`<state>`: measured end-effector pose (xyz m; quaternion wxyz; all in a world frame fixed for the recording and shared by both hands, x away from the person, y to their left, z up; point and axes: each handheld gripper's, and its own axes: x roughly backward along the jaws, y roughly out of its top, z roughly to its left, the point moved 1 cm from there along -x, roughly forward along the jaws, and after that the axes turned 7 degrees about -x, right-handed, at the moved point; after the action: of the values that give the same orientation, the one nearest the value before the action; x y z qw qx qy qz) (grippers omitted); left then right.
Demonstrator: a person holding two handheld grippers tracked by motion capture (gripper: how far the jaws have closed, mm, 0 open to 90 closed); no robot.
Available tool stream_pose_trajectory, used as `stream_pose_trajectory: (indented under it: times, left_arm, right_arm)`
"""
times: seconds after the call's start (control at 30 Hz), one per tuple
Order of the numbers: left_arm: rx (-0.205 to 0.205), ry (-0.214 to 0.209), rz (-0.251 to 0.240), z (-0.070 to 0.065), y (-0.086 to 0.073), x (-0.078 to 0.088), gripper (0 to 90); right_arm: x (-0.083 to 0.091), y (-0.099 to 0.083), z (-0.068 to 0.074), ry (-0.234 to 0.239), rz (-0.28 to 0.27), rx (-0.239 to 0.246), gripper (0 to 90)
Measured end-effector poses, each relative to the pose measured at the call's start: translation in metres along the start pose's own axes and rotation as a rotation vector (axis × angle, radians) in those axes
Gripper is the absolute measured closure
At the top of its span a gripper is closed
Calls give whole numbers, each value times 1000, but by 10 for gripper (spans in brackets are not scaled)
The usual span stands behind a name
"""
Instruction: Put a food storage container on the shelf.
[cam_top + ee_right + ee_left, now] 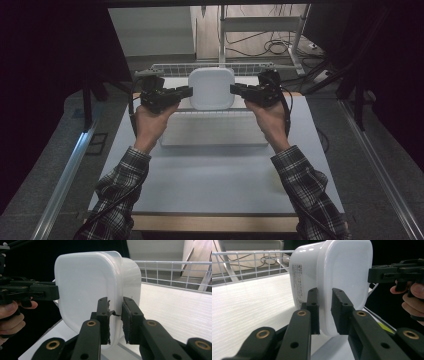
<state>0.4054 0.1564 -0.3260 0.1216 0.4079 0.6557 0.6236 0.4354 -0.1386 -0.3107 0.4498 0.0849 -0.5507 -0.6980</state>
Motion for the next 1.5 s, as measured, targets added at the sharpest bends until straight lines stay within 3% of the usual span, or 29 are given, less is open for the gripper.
stream_pose_trajectory:
  times: [0.2, 0.53, 0.87, 1.0, 1.13, 1.3, 1.5]
  left_arm:
    - [0, -12, -9, 3, 2, -3, 689]
    - [-8, 19, -26, 5, 3, -10, 616]
    - [-22, 48, -7, 9, 4, -19, 568]
    - [-49, 72, 7, 9, 4, -23, 523]
    - [-34, 78, 2, 13, 3, -25, 487]
    - [-14, 61, -4, 15, 4, -27, 459]
    - [-25, 82, -4, 17, 7, -30, 447]
  right_arm:
    - [-3, 2, 0, 4, -8, 10, 711]
    - [-12, 4, 1, -26, 3, 45, 647]
    - [-18, 3, -2, -25, 9, 32, 612]
    - [-20, 4, -4, -32, 11, 25, 588]
    - [-21, 5, -5, -34, 5, 17, 562]
    - [-24, 8, -5, -86, -6, 43, 552]
    - [-28, 11, -6, -108, -17, 41, 553]
